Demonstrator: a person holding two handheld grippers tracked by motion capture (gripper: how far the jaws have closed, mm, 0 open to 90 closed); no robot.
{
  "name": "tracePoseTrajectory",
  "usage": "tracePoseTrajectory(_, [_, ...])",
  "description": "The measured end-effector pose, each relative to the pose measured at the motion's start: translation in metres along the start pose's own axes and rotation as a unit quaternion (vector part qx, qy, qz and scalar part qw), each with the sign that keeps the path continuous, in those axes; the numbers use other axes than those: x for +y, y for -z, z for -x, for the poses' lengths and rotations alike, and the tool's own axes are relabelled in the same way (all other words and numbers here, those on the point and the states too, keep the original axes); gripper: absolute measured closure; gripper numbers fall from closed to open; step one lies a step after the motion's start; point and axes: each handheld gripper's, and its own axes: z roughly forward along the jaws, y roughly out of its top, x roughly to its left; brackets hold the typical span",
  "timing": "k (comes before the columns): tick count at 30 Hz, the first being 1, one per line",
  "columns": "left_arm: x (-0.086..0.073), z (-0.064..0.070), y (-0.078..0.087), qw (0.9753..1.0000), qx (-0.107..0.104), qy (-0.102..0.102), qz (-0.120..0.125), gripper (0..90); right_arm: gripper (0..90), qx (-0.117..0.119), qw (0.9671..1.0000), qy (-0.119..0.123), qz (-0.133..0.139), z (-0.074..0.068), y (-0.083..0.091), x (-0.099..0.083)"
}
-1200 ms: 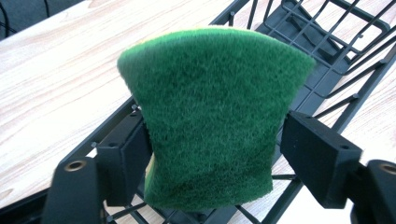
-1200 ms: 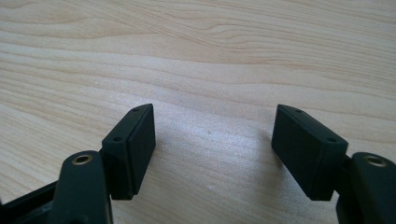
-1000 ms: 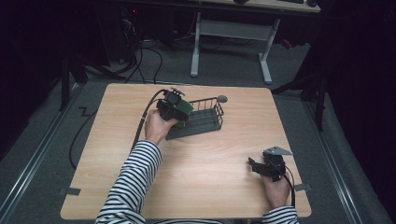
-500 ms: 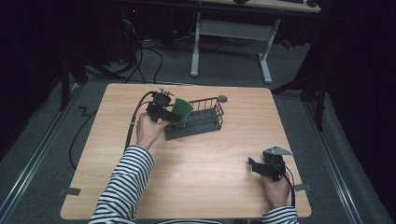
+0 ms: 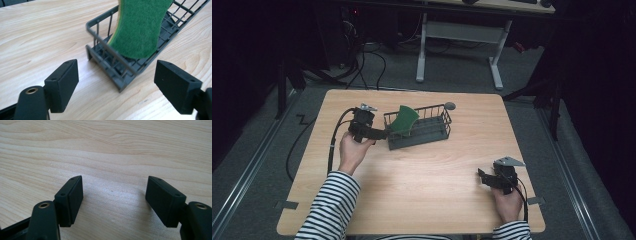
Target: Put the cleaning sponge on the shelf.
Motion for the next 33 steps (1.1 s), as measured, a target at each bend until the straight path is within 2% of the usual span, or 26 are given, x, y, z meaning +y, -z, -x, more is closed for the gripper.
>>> tracePoseTrajectory(4, [-0.011,-0.006,0.012,0.9999,-0.001,0.010,0.011,20.8,30.4,0.000,1.0000,-0.001,0.000,0.000,0.000,0.000])
tracePoseTrajectory(8, [-0.018,-0.009,0.022,0.9998,0.009,0.009,0.014,21.1,30.4,0.000,1.0000,0.000,0.000,0.000,0.000,0.000])
tracePoseTrajectory(13, [-0.028,-0.012,0.033,0.9996,0.006,0.015,0.024,21.2,30.4,0.000,1.0000,-0.001,0.000,0.000,0.000,0.000])
tracePoseTrajectory(19, [-0.051,-0.014,0.041,0.9993,0.001,0.026,0.028,21.3,30.3,0.000,1.0000,0.000,0.000,0.000,0.000,0.000])
tracePoseTrajectory(24, [-0.077,-0.012,0.040,0.9990,0.011,0.032,0.030,21.2,30.3,0.000,1.0000,0.000,0.000,0.000,0.000,0.000])
tracePoseTrajectory(26, [-0.087,-0.013,0.037,0.9988,0.008,0.040,0.028,21.3,30.3,0.000,1.0000,0.000,0.000,0.000,0.000,0.000])
tracePoseTrajectory(31, [-0.118,-0.012,0.023,0.9980,0.024,0.055,0.021,21.0,30.3,0.000,1.0000,0.000,0.000,0.000,0.000,0.000])
tracePoseTrajectory(33, [-0.127,-0.013,0.019,0.9971,0.023,0.069,0.023,20.7,30.3,0.000,1.0000,0.000,0.000,0.000,0.000,0.000])
